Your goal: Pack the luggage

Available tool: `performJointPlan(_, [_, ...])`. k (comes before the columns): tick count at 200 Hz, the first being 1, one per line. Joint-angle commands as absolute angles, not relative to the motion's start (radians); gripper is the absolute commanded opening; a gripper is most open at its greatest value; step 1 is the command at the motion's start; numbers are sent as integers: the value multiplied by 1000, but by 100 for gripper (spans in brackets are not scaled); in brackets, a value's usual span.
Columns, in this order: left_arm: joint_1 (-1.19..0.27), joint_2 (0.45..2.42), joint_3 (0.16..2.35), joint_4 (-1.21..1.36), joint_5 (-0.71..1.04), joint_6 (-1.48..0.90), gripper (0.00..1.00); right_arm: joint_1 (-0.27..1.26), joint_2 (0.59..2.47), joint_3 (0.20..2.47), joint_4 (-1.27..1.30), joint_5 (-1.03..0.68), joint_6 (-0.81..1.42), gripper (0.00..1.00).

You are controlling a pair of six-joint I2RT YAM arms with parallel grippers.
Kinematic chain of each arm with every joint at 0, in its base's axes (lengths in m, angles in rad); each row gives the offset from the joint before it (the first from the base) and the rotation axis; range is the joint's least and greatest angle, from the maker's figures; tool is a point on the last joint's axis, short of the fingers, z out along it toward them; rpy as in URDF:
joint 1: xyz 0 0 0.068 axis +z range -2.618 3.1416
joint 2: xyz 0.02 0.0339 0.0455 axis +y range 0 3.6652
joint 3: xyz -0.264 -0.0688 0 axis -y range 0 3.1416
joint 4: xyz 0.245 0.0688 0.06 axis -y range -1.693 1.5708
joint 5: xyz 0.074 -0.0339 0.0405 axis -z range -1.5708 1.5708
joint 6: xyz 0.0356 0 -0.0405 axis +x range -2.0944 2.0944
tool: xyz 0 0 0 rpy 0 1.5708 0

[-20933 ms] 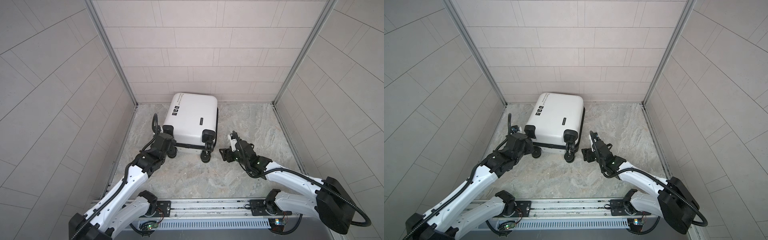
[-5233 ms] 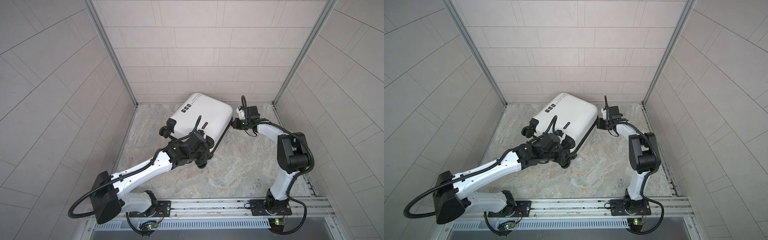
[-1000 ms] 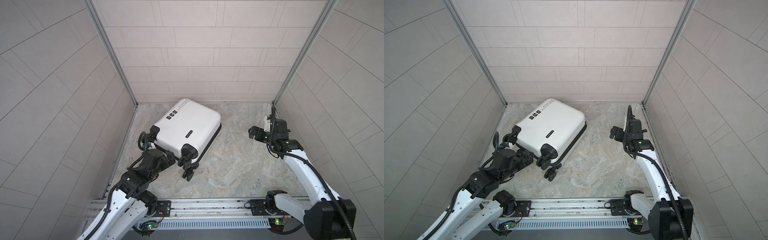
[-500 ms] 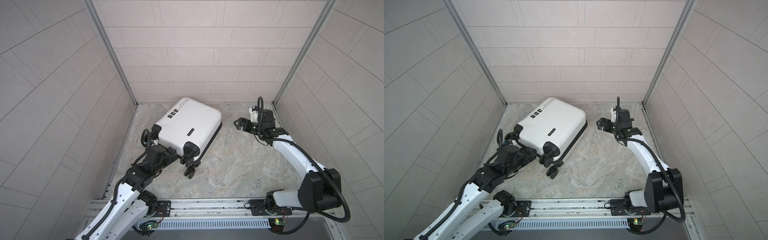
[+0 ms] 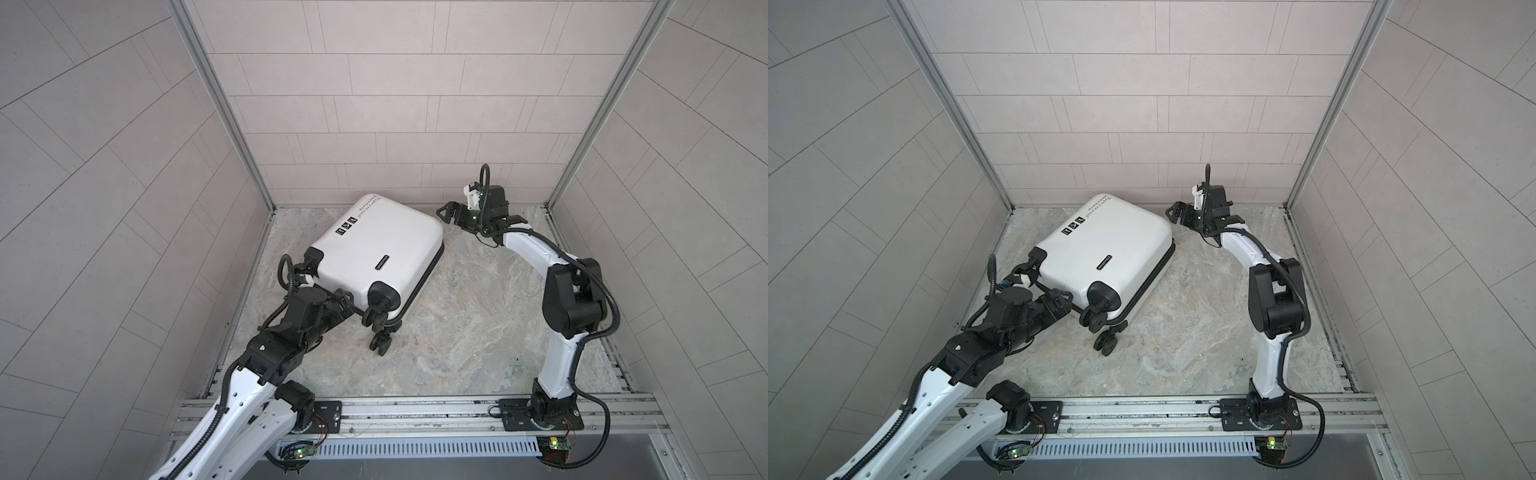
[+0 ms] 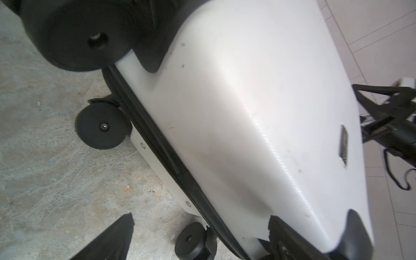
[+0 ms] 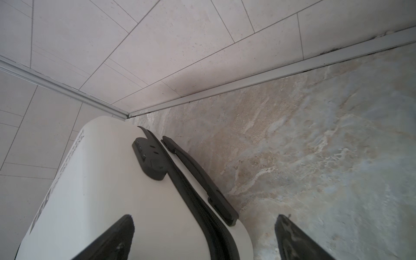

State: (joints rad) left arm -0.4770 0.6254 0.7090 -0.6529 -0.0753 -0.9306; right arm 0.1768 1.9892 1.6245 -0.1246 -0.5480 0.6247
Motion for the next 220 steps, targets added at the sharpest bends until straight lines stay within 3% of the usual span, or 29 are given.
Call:
performJointPlan(1, [-463,607,736,-702,-102,-922,100,190,2034,1720,-126,-589,640,99])
performJointPlan(75, [-326,741,747,-474,46,-917,100,230,2228,1933,-209,-772,595,98])
performJointPlan(220, [-255,927,812,-352,182,-829,100,267,1873,1406,-12,-806,603,95])
